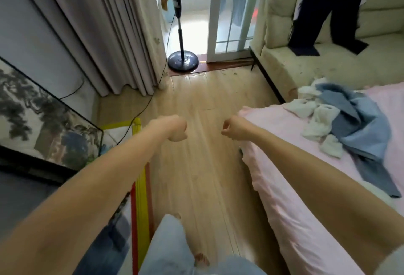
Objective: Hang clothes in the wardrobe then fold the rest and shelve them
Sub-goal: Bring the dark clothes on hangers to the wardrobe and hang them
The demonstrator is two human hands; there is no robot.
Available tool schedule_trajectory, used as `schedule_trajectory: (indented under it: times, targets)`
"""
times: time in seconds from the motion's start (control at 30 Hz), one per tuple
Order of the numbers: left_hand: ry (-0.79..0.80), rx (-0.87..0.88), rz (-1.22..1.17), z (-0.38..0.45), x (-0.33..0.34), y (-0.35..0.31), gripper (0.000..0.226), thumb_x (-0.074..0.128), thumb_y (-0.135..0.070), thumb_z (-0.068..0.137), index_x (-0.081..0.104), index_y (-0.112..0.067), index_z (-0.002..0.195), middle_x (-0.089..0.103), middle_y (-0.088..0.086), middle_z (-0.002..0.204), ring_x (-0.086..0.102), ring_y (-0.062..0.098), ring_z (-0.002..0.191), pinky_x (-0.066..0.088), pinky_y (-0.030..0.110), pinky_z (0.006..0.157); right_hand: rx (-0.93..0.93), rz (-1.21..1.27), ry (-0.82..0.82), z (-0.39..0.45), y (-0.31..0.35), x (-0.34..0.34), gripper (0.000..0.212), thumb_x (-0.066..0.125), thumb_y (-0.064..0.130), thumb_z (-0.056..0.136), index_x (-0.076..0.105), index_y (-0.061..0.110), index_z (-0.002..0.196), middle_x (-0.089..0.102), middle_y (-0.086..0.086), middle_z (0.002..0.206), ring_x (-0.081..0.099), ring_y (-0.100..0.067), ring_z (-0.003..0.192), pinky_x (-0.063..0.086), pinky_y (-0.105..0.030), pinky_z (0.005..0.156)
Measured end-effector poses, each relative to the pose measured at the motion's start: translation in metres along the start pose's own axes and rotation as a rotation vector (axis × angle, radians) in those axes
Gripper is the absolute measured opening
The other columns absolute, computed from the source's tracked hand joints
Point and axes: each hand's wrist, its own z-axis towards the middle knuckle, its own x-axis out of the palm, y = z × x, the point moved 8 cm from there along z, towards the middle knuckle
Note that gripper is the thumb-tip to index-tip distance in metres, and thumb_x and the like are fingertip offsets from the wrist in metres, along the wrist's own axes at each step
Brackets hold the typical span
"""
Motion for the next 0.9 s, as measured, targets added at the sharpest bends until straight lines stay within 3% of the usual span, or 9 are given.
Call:
schedule_trajectory:
  times: [0.37,0.6,0.73,0.83,0.9]
  targets:
    - [-0.021,0.227,0.15,0.257,-0.201,0.063,0.044,0.045,-0.034,0.1,0.05,-0.01,0.137,0.05,0.009,0.139,0.048,0.031,0.126,0.042,0.037,0.101,0.181,0.073,-0.129,0.233,-0.051,-0.159,0.027,0.051,0.023,0.095,0.066,0.001,0.103,0.068,-0.013,0.102,0.065,-0.027,0.091,0.054,-0.041,0.081]
    - [-0.146,0.516,0.129,0.399,-0.351,0.0,0.038,0.045,-0.03,0.1,0.056,-0.01,0.13,0.055,0.008,0.133,0.052,0.029,0.118,0.042,0.034,0.095,0.417,0.15,-0.232,0.317,-0.157,-0.264,0.026,0.052,0.024,0.093,0.065,0.003,0.1,0.067,-0.014,0.099,0.064,-0.028,0.089,0.054,-0.042,0.078]
    - [-0.197,0.607,0.203,0.481,-0.428,-0.041,0.036,0.044,-0.035,0.099,0.062,-0.013,0.121,0.059,0.004,0.124,0.054,0.027,0.113,0.046,0.04,0.095,0.515,0.188,-0.288,0.367,-0.229,-0.321,0.019,0.051,0.025,0.094,0.061,0.009,0.096,0.066,-0.01,0.101,0.062,-0.024,0.09,0.052,-0.036,0.08]
    - [-0.228,0.643,0.225,0.535,-0.488,-0.066,0.029,0.042,-0.032,0.098,0.061,-0.01,0.099,0.062,0.003,0.106,0.056,0.024,0.099,0.047,0.037,0.083,0.576,0.235,-0.325,0.406,-0.276,-0.369,0.028,0.051,0.023,0.093,0.065,0.001,0.104,0.067,-0.017,0.103,0.063,-0.028,0.09,0.051,-0.038,0.079]
    - [-0.238,0.652,0.239,0.579,-0.539,-0.079,0.028,0.042,-0.032,0.098,0.061,-0.012,0.1,0.061,0.001,0.103,0.056,0.023,0.096,0.043,0.033,0.078,0.603,0.25,-0.359,0.44,-0.309,-0.415,0.029,0.052,0.022,0.092,0.066,0.001,0.105,0.067,-0.018,0.103,0.062,-0.025,0.086,0.051,-0.036,0.076]
